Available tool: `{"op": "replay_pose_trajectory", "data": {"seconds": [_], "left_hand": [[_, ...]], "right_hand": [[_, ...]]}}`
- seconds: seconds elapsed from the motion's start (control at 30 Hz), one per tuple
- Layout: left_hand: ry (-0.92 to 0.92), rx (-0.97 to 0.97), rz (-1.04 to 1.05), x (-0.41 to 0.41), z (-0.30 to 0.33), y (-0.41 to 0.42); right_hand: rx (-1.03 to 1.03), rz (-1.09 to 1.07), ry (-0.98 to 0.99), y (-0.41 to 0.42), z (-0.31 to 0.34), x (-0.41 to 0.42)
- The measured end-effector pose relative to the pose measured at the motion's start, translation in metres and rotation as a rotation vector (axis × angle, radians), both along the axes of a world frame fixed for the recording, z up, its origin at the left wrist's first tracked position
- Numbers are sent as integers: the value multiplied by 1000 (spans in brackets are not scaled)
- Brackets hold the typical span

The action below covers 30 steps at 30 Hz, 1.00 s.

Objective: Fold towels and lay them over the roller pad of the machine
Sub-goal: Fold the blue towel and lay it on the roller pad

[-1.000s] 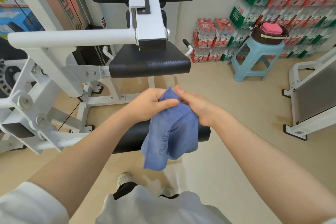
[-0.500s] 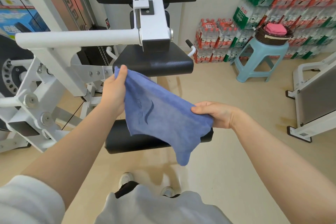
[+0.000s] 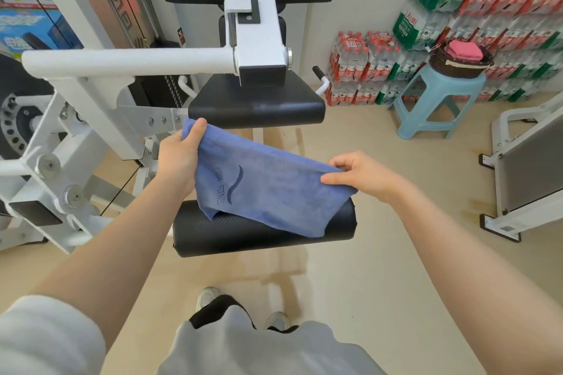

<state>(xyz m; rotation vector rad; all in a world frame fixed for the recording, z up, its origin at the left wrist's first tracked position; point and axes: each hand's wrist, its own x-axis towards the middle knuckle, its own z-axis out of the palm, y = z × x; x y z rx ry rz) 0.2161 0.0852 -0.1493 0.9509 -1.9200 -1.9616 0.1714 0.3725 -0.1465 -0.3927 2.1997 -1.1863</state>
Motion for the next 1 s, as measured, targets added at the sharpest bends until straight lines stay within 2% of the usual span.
{"op": "replay_pose_trajectory", "data": {"seconds": [0.1, 0.2, 0.37, 0.53, 0.63, 0.73, 0.83, 0.9, 1.0], "left_hand": [[5, 33, 36, 0, -3, -8], [-24, 44, 49, -1, -5, -13], [-32, 59, 23, -13, -8, -22], [-16, 34, -18, -31, -12, -36], [-3, 95, -48, -46, -9, -48], [17, 76, -91, -58, -5, -60], [99, 1, -142, -70, 0, -68], [142, -5, -199, -75, 0, -71], [124, -32, -268, -73, -10, -73]], "right_hand": [[-70, 14, -23, 0, 2, -7], [-6, -3, 7, -2, -4, -16], [280, -70, 144, -5, -23, -34], [646, -109, 445, -25, -20, -53], [756, -222, 623, -37, -12, -67], [700, -379, 798, -44, 1, -82], [467, -533, 887, -50, 12, -91], [311, -603, 877, -52, 15, -92], [322, -581, 801, -47, 2, -85]]}}
